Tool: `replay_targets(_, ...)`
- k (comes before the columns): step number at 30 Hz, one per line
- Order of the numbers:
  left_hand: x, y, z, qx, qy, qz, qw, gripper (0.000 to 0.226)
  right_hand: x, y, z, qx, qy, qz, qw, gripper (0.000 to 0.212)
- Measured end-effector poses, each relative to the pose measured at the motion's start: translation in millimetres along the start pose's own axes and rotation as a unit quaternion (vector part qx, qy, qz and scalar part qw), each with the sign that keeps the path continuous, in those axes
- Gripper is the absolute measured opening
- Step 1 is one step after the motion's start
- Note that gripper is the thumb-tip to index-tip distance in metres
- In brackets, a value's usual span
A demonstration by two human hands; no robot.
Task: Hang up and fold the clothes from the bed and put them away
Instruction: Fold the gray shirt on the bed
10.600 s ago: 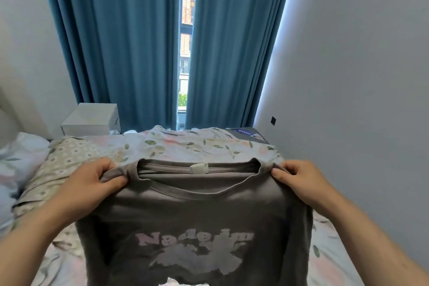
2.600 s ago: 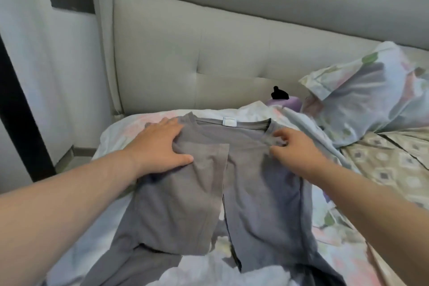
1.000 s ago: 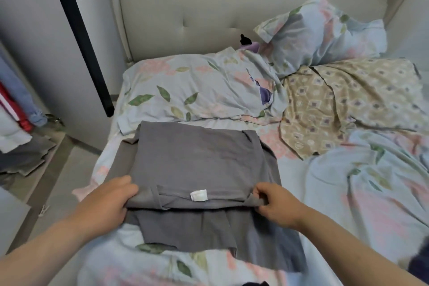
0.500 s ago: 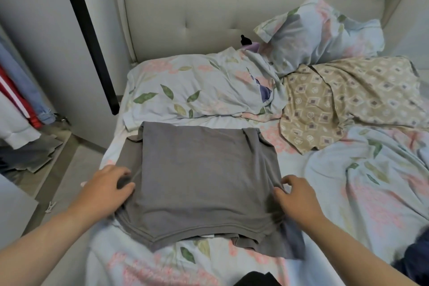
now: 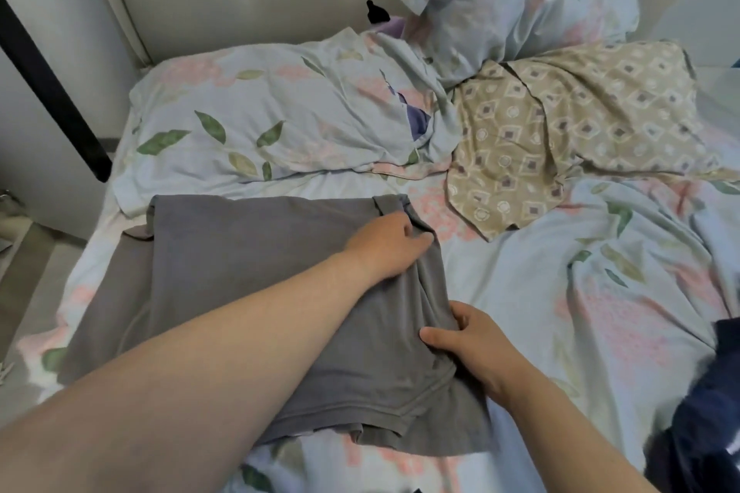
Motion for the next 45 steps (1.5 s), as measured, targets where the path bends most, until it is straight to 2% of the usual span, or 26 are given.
replay_targets(2, -10, 33, 18, -0.053, -0.062, -0.034, 0.996, 0.087, 9, 2, 4, 0.021, -0.023, 0.004, 1.0, 0.051)
replay_targets(3, -12, 44, 23, -0.104, -0.079, -0.039, 0.991, 0.098, 12, 2, 6, 0.031, -0.036, 0.005, 0.999, 0.054)
replay_targets(4, -12, 53, 24, -0.148, -0.089, -0.036, 0.984, 0.1, 16, 2, 7, 0.034, -0.042, -0.001, 0.999, 0.058)
replay_targets(5, -12, 58, 22, -0.174, -0.095, -0.025, 0.98, 0.092, 19, 3, 7, 0.032, -0.041, -0.009, 0.999, 0.061)
replay_targets(7, -14, 59, 17, -0.163, -0.095, -0.012, 0.982, 0.058, 25, 6, 6, 0.0, -0.027, -0.025, 0.999, 0.063)
replay_targets(9, -19, 44, 6, -0.08, -0.089, -0.012, 0.993, 0.016, 29, 17, 3, -0.06, -0.001, -0.058, 0.997, 0.063)
replay_targets(10, -18, 31, -2, -0.028, -0.095, -0.011, 0.995, 0.008, 32, 25, 1, -0.083, 0.007, -0.075, 0.994, 0.063)
replay_targets(13, -10, -18, -35, 0.091, -0.142, 0.03, 0.985, 0.016, 39, 61, -8, -0.126, 0.008, -0.101, 0.987, 0.068)
replay_targets(15, 3, -47, -61, 0.162, -0.201, 0.058, 0.964, 0.021, 46, 92, -18, -0.12, -0.013, -0.118, 0.986, 0.075)
replay_targets(17, 16, -77, -87, 0.231, -0.244, 0.085, 0.938, 0.015, 55, 125, -27, -0.099, -0.042, -0.132, 0.985, 0.077)
replay_targets(20, 35, -123, -122, 0.283, -0.28, 0.131, 0.908, 0.022, 68, 170, -44, -0.056, -0.074, -0.174, 0.98, 0.061)
replay_targets(22, 46, -151, -145, 0.301, -0.295, 0.163, 0.892, 0.022, 78, 199, -57, -0.022, -0.082, -0.21, 0.974, 0.047)
replay_targets(25, 58, -192, -183, 0.304, -0.312, 0.221, 0.873, 0.026, 86, 253, -73, -0.014, -0.093, -0.234, 0.968, 0.055)
replay_targets(29, 69, -235, -236, 0.262, -0.321, 0.289, 0.863, 0.029, 103, 336, -87, -0.004, -0.117, -0.237, 0.965, 0.029)
replay_targets(31, 77, -243, -255, 0.255, -0.325, 0.307, 0.857, 0.023, 112, 365, -83, 0.023, -0.107, -0.232, 0.967, 0.035)
replay_targets(34, 92, -236, -272, 0.269, -0.325, 0.281, 0.862, 0.008, 124, 378, -77, 0.069, -0.079, -0.251, 0.962, 0.055)
replay_targets(35, 99, -230, -276, 0.274, -0.321, 0.256, 0.87, 0.006, 124, 372, -77, 0.085, -0.08, -0.263, 0.958, 0.05)
replay_targets(37, 116, -217, -280, 0.274, -0.307, 0.221, 0.885, 0.007, 115, 347, -83, 0.069, -0.079, -0.273, 0.956, 0.024)
replay_targets(39, 136, -204, -285, 0.221, -0.301, 0.217, 0.902, 0.007, 97, 307, -92, 0.059, -0.102, -0.208, 0.971, 0.017)
replay_targets(40, 147, -200, -288, 0.177, -0.307, 0.225, 0.908, 0.012, 84, 283, -95, 0.089, -0.135, -0.134, 0.978, 0.018)
replay_targets(42, 162, -193, -293, 0.122, -0.325, 0.244, 0.906, 0.022, 66, 237, -90, 0.212, -0.215, 0.028, 0.953, 0.009)
replay_targets(43, 169, -191, -296, 0.113, -0.338, 0.248, 0.901, 0.022, 64, 222, -82, 0.256, -0.199, 0.07, 0.943, 0.012)
replay_targets(45, 179, -189, -298, 0.105, -0.368, 0.234, 0.894, 0.028, 63, 211, -57, 0.266, -0.089, 0.055, 0.958, 0.036)
Point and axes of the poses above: each hand's wrist, its own x-axis away from the middle knuckle, its own y-axis out of the palm, z = x × y, the point moved 4 cm from there along -x, towards the middle knuckle, and after that the axes turned 15 degrees about z, right-handed, at the moved point
